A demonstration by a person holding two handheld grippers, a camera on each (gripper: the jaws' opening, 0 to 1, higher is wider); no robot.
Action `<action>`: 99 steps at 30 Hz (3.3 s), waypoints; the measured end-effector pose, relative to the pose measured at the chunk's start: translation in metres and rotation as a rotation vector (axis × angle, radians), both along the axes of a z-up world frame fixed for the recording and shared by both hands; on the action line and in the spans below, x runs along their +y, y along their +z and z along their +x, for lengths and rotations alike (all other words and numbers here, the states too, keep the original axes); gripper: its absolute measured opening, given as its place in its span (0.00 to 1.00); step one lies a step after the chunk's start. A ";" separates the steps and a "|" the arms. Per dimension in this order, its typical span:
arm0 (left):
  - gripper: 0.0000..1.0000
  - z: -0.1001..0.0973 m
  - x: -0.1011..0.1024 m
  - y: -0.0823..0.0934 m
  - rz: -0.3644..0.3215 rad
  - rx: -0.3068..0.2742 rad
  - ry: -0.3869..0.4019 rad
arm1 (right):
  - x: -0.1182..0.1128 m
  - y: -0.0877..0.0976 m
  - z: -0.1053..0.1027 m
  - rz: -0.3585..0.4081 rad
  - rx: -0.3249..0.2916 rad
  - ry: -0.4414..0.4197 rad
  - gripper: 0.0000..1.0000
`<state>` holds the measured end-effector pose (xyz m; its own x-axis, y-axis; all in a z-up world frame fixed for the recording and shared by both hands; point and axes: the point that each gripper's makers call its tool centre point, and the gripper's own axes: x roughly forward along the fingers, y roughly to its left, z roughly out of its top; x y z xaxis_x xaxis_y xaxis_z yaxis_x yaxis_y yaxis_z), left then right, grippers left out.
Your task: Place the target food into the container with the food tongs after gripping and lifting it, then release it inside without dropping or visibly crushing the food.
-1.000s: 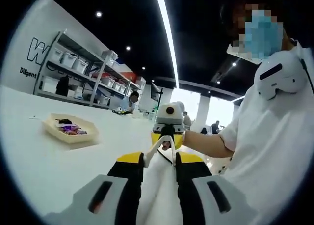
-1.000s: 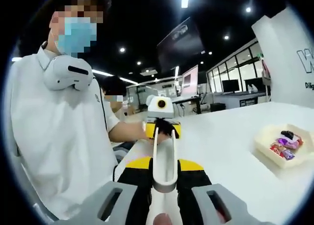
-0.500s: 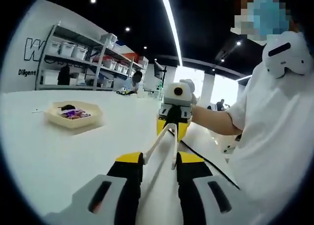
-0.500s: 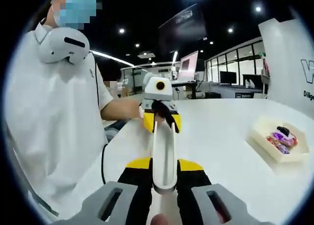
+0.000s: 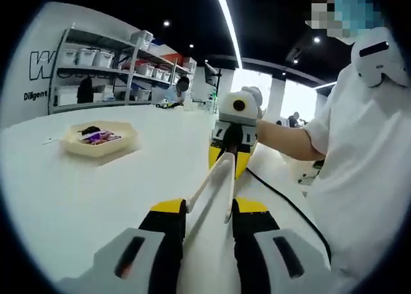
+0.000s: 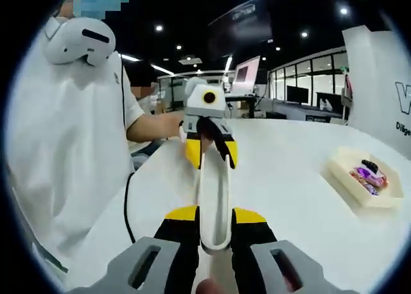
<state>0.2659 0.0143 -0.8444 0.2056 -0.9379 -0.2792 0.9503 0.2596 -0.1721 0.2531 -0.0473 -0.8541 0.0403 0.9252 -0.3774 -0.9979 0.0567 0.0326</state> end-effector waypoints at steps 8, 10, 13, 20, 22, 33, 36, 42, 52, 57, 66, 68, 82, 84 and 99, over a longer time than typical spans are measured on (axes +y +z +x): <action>0.28 0.002 0.001 -0.005 0.037 -0.021 0.000 | -0.001 -0.008 0.002 -0.035 -0.012 -0.009 0.11; 0.28 0.003 0.001 -0.007 0.051 -0.028 0.001 | -0.002 -0.011 0.003 -0.047 -0.017 -0.011 0.11; 0.28 0.004 0.001 -0.008 0.059 -0.032 0.001 | -0.002 -0.012 0.003 -0.050 -0.018 -0.013 0.11; 0.28 0.005 0.001 -0.011 0.079 -0.043 0.001 | -0.002 -0.014 0.004 -0.056 -0.032 -0.013 0.11; 0.29 0.005 0.001 -0.013 0.088 -0.047 0.002 | -0.003 -0.016 0.004 -0.061 -0.037 -0.014 0.11; 0.29 0.006 0.000 -0.015 0.100 -0.055 0.005 | -0.003 -0.018 0.006 -0.062 -0.048 -0.014 0.11; 0.29 0.006 0.000 -0.015 0.102 -0.056 0.006 | -0.003 -0.018 0.007 -0.062 -0.051 -0.012 0.11; 0.30 0.007 0.000 -0.016 0.112 -0.058 0.007 | -0.002 -0.018 0.008 -0.063 -0.056 -0.013 0.12; 0.30 0.009 0.001 -0.018 0.123 -0.062 0.012 | -0.002 -0.019 0.010 -0.067 -0.071 -0.015 0.12; 0.31 0.010 0.001 -0.019 0.131 -0.067 0.013 | -0.002 -0.019 0.013 -0.067 -0.076 -0.023 0.12; 0.31 0.013 0.002 -0.020 0.134 -0.066 0.018 | -0.003 -0.019 0.016 -0.066 -0.069 -0.037 0.14; 0.31 0.013 0.002 -0.020 0.132 -0.065 0.019 | -0.002 -0.019 0.016 -0.066 -0.072 -0.035 0.13; 0.31 0.013 0.003 -0.020 0.135 -0.063 0.022 | -0.003 -0.019 0.016 -0.069 -0.080 -0.038 0.12; 0.32 0.013 0.003 -0.021 0.135 -0.061 0.024 | -0.003 -0.019 0.016 -0.069 -0.081 -0.038 0.12; 0.32 0.013 0.005 -0.021 0.140 -0.047 0.037 | -0.004 -0.018 0.016 -0.068 -0.066 -0.049 0.13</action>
<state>0.2784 0.0193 -0.8657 0.2548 -0.8821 -0.3962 0.9458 0.3126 -0.0877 0.2689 -0.0513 -0.8726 0.1119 0.8937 -0.4345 -0.9937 0.1054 -0.0391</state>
